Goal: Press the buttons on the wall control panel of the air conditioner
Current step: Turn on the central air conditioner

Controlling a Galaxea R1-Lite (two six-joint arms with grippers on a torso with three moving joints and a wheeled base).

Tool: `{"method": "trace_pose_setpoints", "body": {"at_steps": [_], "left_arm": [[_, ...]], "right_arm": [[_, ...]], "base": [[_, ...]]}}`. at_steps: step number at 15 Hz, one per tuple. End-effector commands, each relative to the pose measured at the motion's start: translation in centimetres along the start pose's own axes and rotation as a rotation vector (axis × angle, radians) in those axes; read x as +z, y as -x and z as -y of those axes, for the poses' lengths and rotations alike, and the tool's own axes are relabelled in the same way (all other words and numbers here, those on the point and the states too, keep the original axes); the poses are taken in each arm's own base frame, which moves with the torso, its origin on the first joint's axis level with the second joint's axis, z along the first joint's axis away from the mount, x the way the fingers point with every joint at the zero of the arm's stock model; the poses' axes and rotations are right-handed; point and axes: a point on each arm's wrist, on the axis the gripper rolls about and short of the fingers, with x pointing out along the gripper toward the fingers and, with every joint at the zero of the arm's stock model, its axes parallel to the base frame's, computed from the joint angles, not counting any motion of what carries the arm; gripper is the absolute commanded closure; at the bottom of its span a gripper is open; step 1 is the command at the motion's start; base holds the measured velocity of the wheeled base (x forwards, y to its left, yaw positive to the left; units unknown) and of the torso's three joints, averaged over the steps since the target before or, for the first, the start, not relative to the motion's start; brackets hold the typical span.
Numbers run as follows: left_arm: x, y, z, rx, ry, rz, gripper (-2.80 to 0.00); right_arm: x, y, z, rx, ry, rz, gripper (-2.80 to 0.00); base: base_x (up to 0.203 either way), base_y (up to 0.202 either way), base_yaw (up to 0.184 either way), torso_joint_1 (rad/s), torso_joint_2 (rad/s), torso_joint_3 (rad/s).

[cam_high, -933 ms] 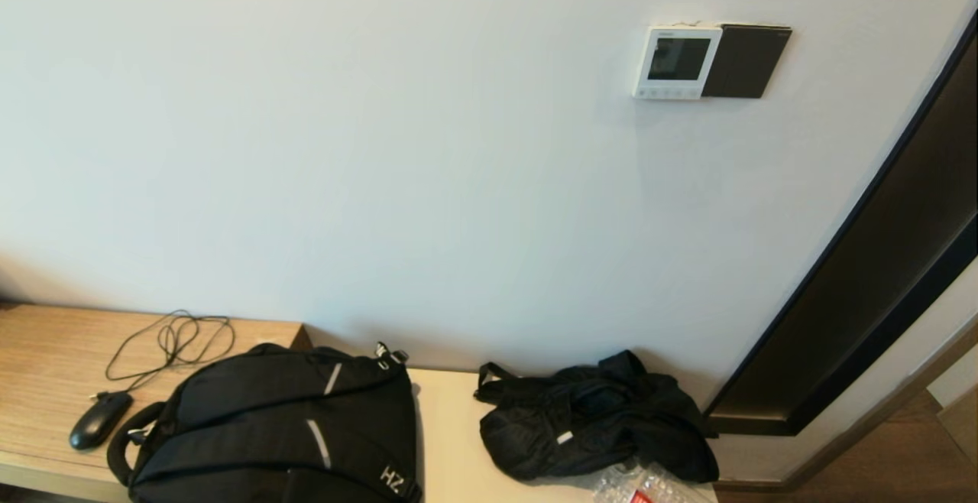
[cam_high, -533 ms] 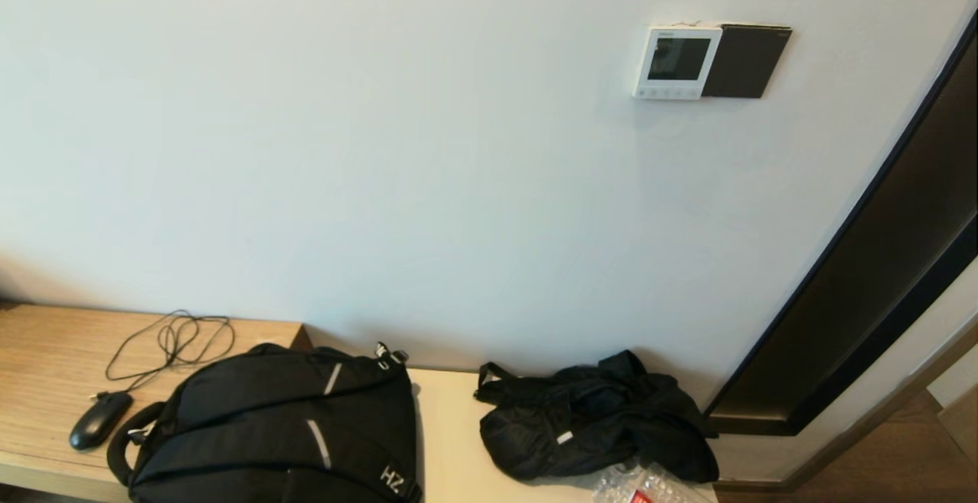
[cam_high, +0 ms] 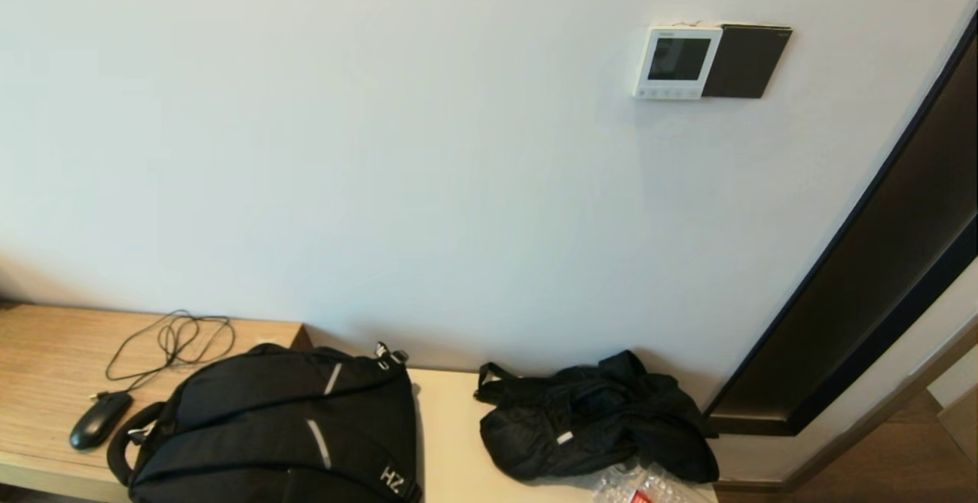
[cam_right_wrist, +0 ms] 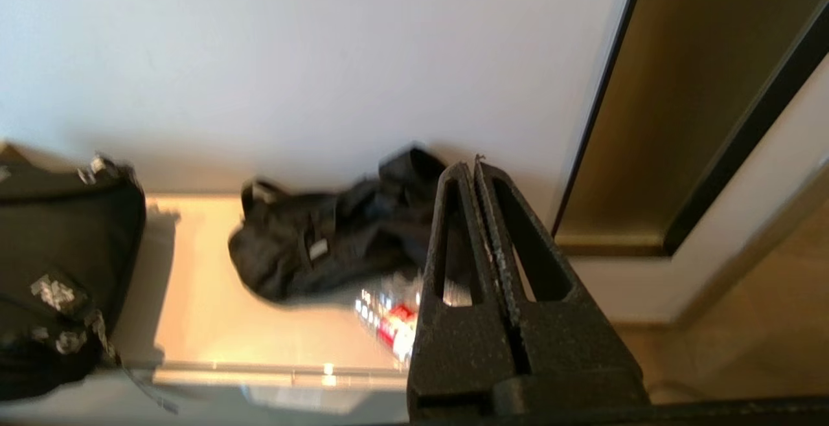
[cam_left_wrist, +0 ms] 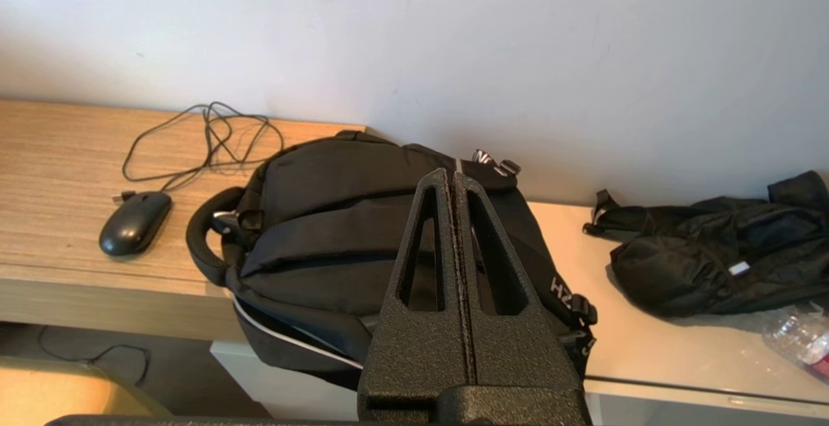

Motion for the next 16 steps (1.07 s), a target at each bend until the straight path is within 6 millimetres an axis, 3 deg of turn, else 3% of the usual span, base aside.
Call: {"method": "trace_pose_setpoints", "body": {"at_steps": [1, 5, 8, 12, 16], "left_arm": [[0.0, 0.0, 0.0, 0.001, 0.000, 0.001, 0.00], [0.0, 0.0, 0.0, 0.000, 0.000, 0.001, 0.00], [0.0, 0.0, 0.0, 0.002, 0.000, 0.001, 0.00], [0.0, 0.0, 0.0, 0.000, 0.000, 0.001, 0.00], [0.0, 0.0, 0.0, 0.000, 0.000, 0.001, 0.00]], "right_arm": [[2.2, 1.0, 0.0, 0.002, 0.006, 0.036, 0.00], [4.9, 2.9, 0.0, 0.031, 0.073, 0.054, 0.00], [7.2, 1.6, 0.1, 0.036, 0.077, 0.000, 0.00], [12.3, -2.7, 0.4, 0.038, 0.075, -0.011, 0.00], [16.8, -9.5, 0.6, 0.035, 0.064, -0.013, 0.00]], "base": [[0.000, 0.000, 0.000, 0.000, 0.00, 0.000], [0.000, 0.000, 0.000, 0.000, 0.00, 0.000], [0.000, 0.000, 0.000, 0.000, 0.00, 0.000], [0.000, 0.000, 0.000, 0.000, 0.00, 0.000], [0.000, 0.000, 0.000, 0.000, 0.00, 0.000]]}}
